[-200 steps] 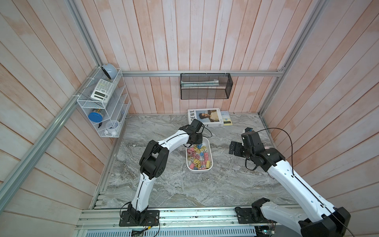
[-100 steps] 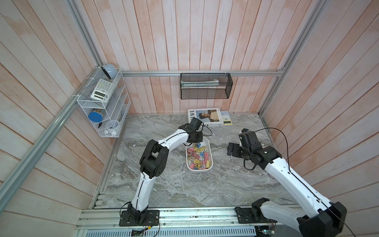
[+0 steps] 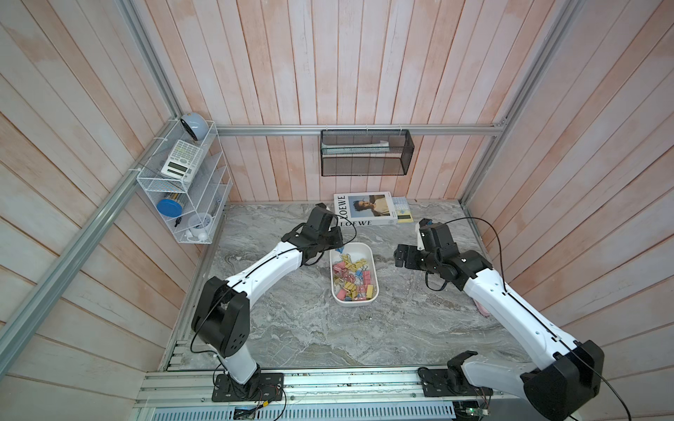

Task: Take out the binder clips from the storage box
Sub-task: Pick up the binder clip from the storage box, then place the binder clip at the center of the board.

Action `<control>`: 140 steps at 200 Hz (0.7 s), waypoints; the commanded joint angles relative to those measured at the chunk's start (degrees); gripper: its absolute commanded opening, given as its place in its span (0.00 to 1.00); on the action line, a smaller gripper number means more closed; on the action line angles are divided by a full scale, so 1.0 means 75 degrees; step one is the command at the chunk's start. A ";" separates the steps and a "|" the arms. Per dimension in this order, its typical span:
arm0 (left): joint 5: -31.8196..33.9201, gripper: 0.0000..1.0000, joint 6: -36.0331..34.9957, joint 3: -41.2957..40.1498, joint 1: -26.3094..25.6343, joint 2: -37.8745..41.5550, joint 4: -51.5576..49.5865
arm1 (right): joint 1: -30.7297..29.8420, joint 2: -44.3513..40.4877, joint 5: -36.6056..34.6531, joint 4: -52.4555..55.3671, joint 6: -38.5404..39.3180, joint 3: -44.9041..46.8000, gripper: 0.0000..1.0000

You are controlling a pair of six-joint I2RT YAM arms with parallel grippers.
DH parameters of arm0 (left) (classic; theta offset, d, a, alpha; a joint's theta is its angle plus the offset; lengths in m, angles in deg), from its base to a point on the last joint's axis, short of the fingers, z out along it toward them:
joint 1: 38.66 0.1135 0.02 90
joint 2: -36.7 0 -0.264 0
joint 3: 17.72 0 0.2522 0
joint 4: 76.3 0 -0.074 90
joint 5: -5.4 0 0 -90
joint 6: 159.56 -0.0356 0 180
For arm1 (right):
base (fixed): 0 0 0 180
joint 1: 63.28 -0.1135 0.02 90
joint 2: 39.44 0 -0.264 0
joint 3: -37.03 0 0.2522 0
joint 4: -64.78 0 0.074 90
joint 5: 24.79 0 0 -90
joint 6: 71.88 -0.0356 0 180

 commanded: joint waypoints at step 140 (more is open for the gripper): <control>0.0327 0.00 0.1181 -0.6202 0.2641 0.1807 0.6165 | -0.1888 0.5027 -0.0205 0.1400 0.1044 -0.4216 0.68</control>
